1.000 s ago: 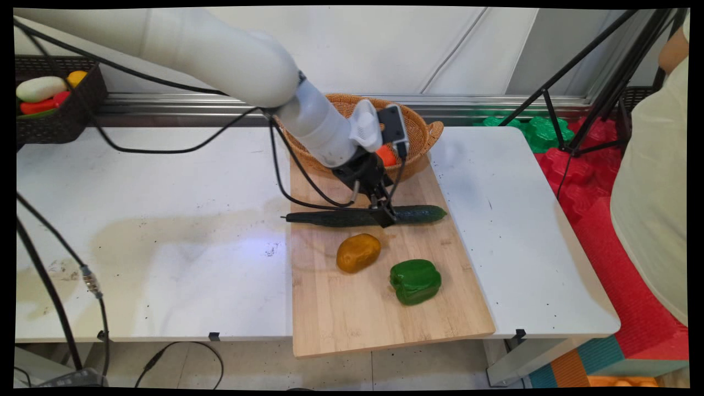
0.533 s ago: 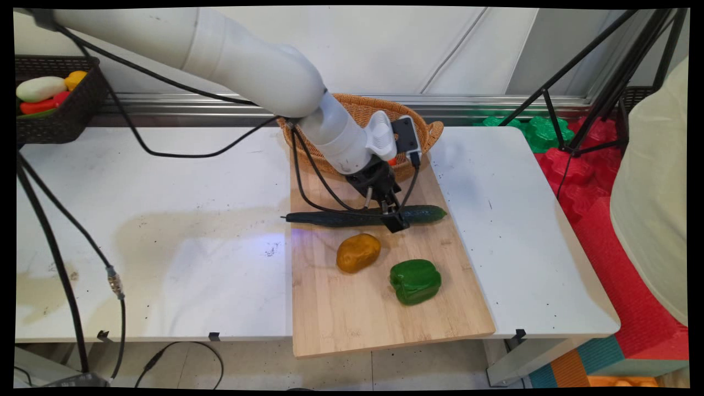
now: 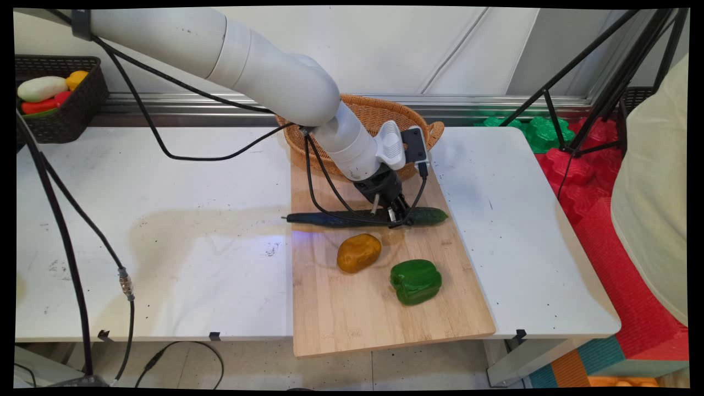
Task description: Place the picked object in the vegetable basket
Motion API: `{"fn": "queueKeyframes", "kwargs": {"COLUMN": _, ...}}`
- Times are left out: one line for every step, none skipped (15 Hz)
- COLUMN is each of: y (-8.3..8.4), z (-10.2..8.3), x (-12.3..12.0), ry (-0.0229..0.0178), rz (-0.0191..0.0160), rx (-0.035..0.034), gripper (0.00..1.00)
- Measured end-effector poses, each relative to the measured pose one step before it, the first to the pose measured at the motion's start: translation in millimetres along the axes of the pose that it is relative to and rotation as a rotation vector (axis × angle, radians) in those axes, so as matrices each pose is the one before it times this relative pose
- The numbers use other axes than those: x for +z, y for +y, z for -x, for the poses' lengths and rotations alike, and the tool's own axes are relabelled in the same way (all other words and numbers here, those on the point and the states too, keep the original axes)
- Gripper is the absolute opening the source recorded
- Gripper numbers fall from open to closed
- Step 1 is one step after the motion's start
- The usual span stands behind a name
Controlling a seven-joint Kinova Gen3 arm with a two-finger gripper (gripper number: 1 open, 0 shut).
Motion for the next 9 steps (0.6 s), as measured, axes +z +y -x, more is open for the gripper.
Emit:
{"fn": "queueKeyframes", "kwargs": {"y": 1.97, "z": -0.50, "x": -1.83, "ry": 0.00146, "rz": -0.00097, "rx": 0.01296, "gripper": 0.00}}
{"fn": "queueKeyframes", "kwargs": {"y": 2.28, "z": -0.47, "x": -2.71, "ry": 0.00131, "rz": -0.00047, "rx": 0.01165, "gripper": 0.00}}
{"fn": "queueKeyframes", "kwargs": {"y": 2.71, "z": -0.96, "x": -4.86, "ry": 0.00285, "rz": -0.00239, "rx": 0.01174, "gripper": 0.00}}
{"fn": "queueKeyframes", "kwargs": {"y": 2.82, "z": -0.20, "x": -7.33, "ry": 0.00286, "rz": -0.00580, "rx": 0.01078, "gripper": 0.00}}
{"fn": "queueKeyframes", "kwargs": {"y": 2.33, "z": -0.53, "x": -9.76, "ry": 0.00445, "rz": -0.01039, "rx": 0.01096, "gripper": 0.00}}
{"fn": "queueKeyframes", "kwargs": {"y": 1.52, "z": -0.72, "x": -10.01, "ry": 0.00440, "rz": -0.01080, "rx": 0.00960, "gripper": 0.00}}
{"fn": "queueKeyframes", "kwargs": {"y": 1.36, "z": -1.72, "x": -13.59, "ry": 0.00600, "rz": -0.01456, "rx": 0.01127, "gripper": 0.00}}
{"fn": "queueKeyframes", "kwargs": {"y": 0.58, "z": -1.96, "x": -12.57, "ry": 0.00549, "rz": -0.01340, "rx": 0.00971, "gripper": 0.00}}
{"fn": "queueKeyframes", "kwargs": {"y": -0.23, "z": -1.28, "x": -16.44, "ry": 0.00643, "rz": -0.01783, "rx": 0.00742, "gripper": 0.00}}
